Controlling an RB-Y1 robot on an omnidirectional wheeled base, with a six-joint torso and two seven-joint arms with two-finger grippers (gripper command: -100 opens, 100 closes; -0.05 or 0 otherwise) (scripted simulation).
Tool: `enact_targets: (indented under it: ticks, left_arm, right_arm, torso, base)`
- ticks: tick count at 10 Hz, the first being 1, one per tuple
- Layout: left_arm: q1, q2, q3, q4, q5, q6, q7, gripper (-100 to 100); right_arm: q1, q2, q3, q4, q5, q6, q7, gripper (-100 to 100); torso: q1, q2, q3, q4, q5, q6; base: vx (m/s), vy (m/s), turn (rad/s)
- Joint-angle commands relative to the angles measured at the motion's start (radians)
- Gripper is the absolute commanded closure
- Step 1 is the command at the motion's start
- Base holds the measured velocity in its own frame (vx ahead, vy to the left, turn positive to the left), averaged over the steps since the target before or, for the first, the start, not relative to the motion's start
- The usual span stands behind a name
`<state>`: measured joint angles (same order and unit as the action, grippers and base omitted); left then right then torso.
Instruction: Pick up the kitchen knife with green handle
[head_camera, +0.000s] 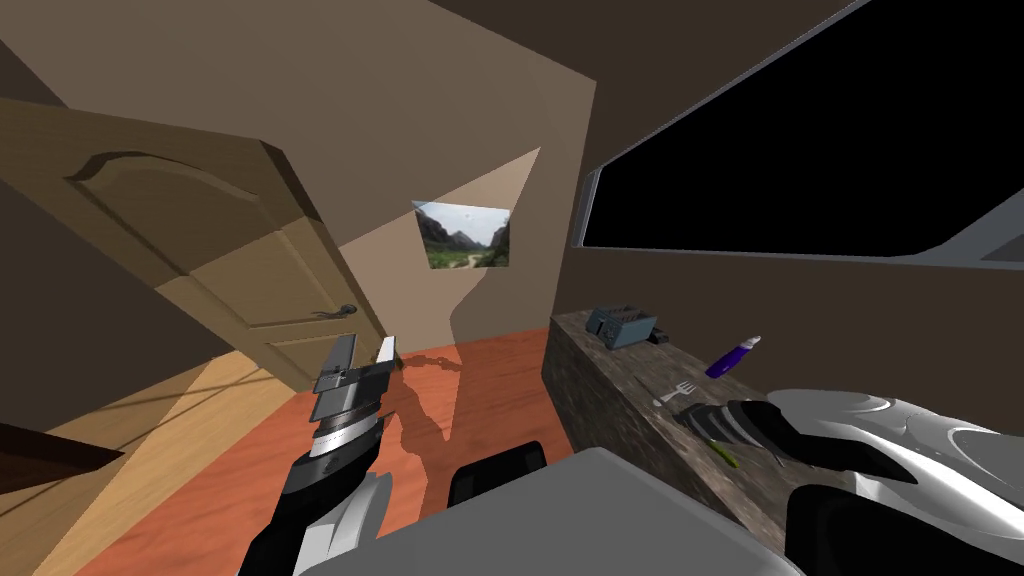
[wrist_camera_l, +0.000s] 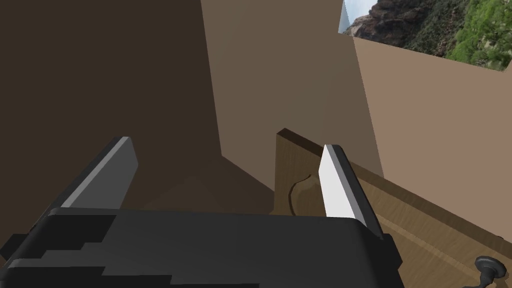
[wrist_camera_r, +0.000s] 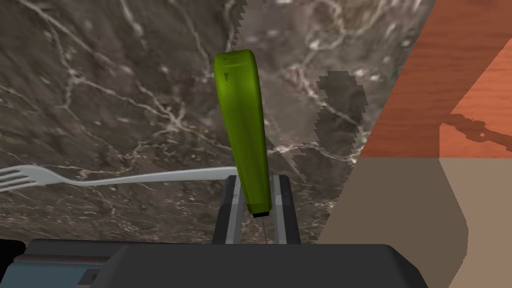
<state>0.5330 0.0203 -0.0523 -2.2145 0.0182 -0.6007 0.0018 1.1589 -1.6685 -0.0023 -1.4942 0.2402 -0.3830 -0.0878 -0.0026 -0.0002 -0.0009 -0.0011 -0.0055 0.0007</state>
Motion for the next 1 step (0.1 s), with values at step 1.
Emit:
enact_targets:
  ticks: [1]
  left_arm:
    - [0.0,0.0,0.0,0.0,0.0,0.0,0.0,0]
  right_arm:
    - [0.0,0.0,0.0,0.0,0.0,0.0,0.0,0]
  torso:
    - [0.0,0.0,0.0,0.0,0.0,0.0]
  base:
    - [0.0,0.0,0.0]
